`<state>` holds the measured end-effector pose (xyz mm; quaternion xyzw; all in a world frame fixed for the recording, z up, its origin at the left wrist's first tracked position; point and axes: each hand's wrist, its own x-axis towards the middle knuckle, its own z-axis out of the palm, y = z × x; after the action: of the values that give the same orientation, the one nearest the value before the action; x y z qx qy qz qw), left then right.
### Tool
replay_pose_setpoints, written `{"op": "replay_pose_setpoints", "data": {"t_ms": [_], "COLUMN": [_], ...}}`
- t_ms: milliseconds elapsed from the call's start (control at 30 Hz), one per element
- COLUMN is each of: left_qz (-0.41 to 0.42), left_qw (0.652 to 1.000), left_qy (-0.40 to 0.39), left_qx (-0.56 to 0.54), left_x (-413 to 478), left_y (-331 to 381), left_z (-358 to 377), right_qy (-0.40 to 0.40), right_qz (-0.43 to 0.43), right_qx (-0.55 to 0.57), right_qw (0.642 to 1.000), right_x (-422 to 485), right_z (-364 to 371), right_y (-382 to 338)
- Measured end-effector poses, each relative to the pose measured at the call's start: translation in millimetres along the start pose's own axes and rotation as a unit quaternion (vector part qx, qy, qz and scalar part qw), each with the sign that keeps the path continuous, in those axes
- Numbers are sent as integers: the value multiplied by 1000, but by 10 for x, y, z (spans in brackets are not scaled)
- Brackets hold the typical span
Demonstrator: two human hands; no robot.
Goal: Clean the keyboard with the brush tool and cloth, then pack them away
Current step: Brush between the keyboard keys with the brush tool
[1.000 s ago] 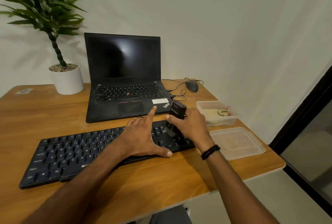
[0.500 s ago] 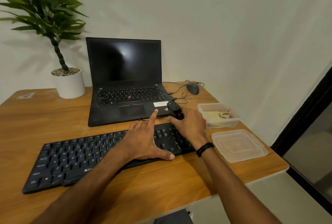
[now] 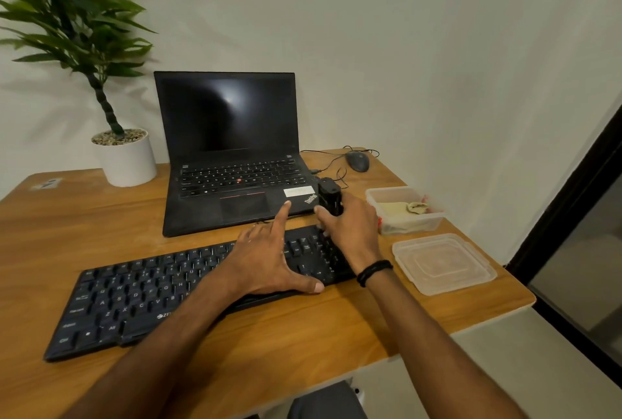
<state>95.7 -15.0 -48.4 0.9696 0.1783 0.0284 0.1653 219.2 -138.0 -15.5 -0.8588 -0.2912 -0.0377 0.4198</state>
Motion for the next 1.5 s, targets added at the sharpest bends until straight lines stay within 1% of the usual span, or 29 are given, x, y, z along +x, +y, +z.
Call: {"op": "replay_pose_setpoints", "data": {"t_ms": [33, 67, 133, 167, 200, 300, 333, 367, 433, 467, 500, 567, 600, 633, 700, 733, 767, 800, 867, 900, 967, 1000, 1067, 1200, 1333, 1400, 1433, 1500], "left_qz": [0, 1, 3, 2, 0, -7, -10, -12, -18, -22, -27, -34, -38, -41, -41, -41, -43, -47, -60, -65, -69, -70, -82, -131, -218, -242, -242, -241], "left_qw": [1000, 1000, 1000, 1000, 1000, 1000, 1000, 1000, 1000, 999, 999, 998, 998, 998, 998, 998, 997, 997, 995, 993, 984, 972, 935, 866, 757, 703, 676, 629], "left_qy": [3, 1, -4, -4, -3, 19, 24, 25, 25, 25, 27, 36, 38, 39, 29, 23, 20, 20, 40, 58, 116, 153, 209, 251, 260, 250, 244, 250], "left_qx": [1, 0, -1, 0, 1, -2, -3, -2, -5, -9, -15, -28, -33, -38, -47, -50, -53, -58, -67, -75, -118, -165, -274, -413, -559, -620, -652, -695], "left_x": [-2, -8, -31, -38, -43, -40, -51, -67, -101, -112, -123, -118, -117, -119, -131, -139, -150, -168, -237, -298, -495, -620, -883, -1154, -1245, -1267, -1267, -1279], "left_y": [7, 14, 24, 31, 42, 52, 58, 71, 91, 104, 119, 142, 149, 164, 179, 177, 168, 161, 187, 215, 303, 367, 575, 1021, 1335, 1434, 1465, 1500], "left_z": [-5, 0, 17, 18, 7, -29, -32, -27, -4, -4, -10, -36, -47, -55, -52, -53, -62, -78, -82, -59, 34, 93, 227, 490, 621, 645, 643, 622], "right_qy": [13, -8, -98, -127, -125, -2, 1, -19, -97, -105, -89, -7, 6, -11, -100, -133, -134, -110, -20, 18, 53, 59, 64, 76, 97, 107, 110, 98], "right_qz": [-9, -23, -32, -25, -13, 13, 6, -9, -26, -21, -7, 21, 24, 12, -21, -30, -34, -26, 15, 39, 73, 86, 111, 153, 178, 197, 205, 211], "right_qx": [-14, -22, 8, 27, 35, -12, -16, -16, 2, 13, 16, 9, 13, 15, 29, 37, 45, 54, 63, 66, 97, 127, 197, 331, 438, 486, 497, 487], "right_qw": [1000, 999, 995, 991, 991, 1000, 1000, 1000, 995, 994, 996, 1000, 1000, 1000, 994, 990, 989, 992, 998, 997, 991, 986, 972, 928, 876, 845, 836, 842], "right_x": [-34, -78, -175, -217, -233, -250, -278, -321, -392, -410, -403, -396, -427, -476, -589, -641, -664, -669, -676, -691, -784, -849, -985, -1195, -1362, -1438, -1468, -1541], "right_z": [-14, -16, -26, -67, -111, -241, -270, -288, -322, -369, -414, -497, -506, -509, -463, -452, -444, -466, -551, -583, -634, -653, -674, -645, -586, -553, -527, -497], "right_y": [3, 14, 22, 23, 34, 55, 60, 53, 68, 79, 105, 167, 177, 174, 174, 173, 182, 195, 277, 336, 439, 474, 507, 487, 440, 406, 394, 358]}}
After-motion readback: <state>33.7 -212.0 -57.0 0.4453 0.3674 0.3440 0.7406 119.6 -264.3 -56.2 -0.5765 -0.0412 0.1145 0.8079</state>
